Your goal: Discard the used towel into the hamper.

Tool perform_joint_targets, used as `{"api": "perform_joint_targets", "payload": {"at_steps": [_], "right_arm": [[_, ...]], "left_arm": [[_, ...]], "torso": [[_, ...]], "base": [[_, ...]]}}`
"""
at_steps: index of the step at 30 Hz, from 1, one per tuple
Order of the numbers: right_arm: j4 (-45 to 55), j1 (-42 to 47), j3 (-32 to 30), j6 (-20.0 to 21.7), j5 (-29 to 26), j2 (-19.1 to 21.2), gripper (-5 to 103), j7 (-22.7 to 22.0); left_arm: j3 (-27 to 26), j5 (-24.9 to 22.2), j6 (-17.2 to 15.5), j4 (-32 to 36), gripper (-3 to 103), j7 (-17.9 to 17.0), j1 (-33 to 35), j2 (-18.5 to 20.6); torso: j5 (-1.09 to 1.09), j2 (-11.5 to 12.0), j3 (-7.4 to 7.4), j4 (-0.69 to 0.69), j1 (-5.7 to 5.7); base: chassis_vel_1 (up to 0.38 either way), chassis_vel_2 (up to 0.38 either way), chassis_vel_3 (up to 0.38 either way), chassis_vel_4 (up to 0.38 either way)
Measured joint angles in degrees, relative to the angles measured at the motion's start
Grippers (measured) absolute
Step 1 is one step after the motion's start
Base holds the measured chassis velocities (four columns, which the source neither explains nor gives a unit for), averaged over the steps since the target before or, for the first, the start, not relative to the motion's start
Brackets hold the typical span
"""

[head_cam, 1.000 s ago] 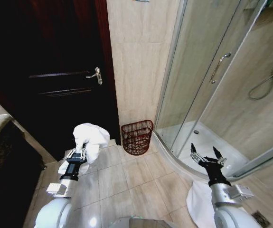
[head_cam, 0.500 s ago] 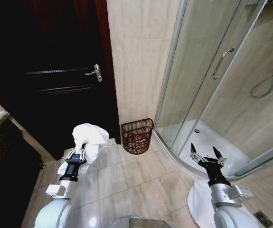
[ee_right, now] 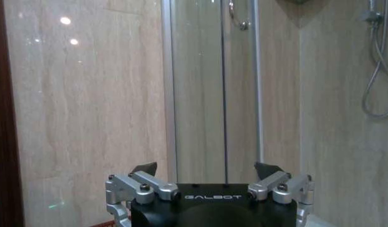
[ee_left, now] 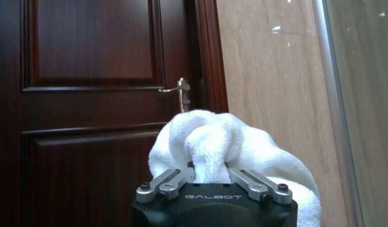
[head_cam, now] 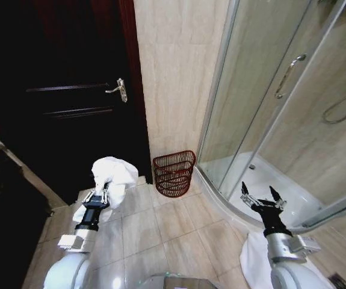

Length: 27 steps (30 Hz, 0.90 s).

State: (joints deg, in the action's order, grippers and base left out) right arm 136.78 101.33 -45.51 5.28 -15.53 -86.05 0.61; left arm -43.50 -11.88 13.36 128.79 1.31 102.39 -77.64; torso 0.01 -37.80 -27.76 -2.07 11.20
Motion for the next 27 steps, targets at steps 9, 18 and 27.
{"api": "perform_joint_targets", "payload": {"at_steps": [9, 18, 27], "right_arm": [[-0.4, 0.2, -0.2, -0.5, -0.1, 0.0, 100, 0.0], [-0.6, 0.4, -0.2, -0.9, -0.2, -0.1, 100, 0.0], [-0.7, 0.6, -0.5, -1.3, -0.5, 0.1, 100, 0.0]], "left_arm": [[-0.1, 0.1, 0.1, -0.4, 10, 0.0, 0.0, -0.1], [-0.2, 0.1, 0.3, -0.5, 10, 0.0, 0.2, -0.3], [0.2, 0.7, 0.3, -0.5, 10, 0.1, 0.1, -0.6]], "torso": [[0.00, 2.3, 1.31, -0.01, -1.02], [0.00, 4.6, 2.71, 0.01, -1.97], [0.00, 6.9, 4.08, 0.01, -2.87]], "base": [[-0.046, 0.047, 0.040, -0.050], [-0.042, 0.045, 0.045, -0.042], [-0.066, 0.068, 0.083, -0.066]]}}
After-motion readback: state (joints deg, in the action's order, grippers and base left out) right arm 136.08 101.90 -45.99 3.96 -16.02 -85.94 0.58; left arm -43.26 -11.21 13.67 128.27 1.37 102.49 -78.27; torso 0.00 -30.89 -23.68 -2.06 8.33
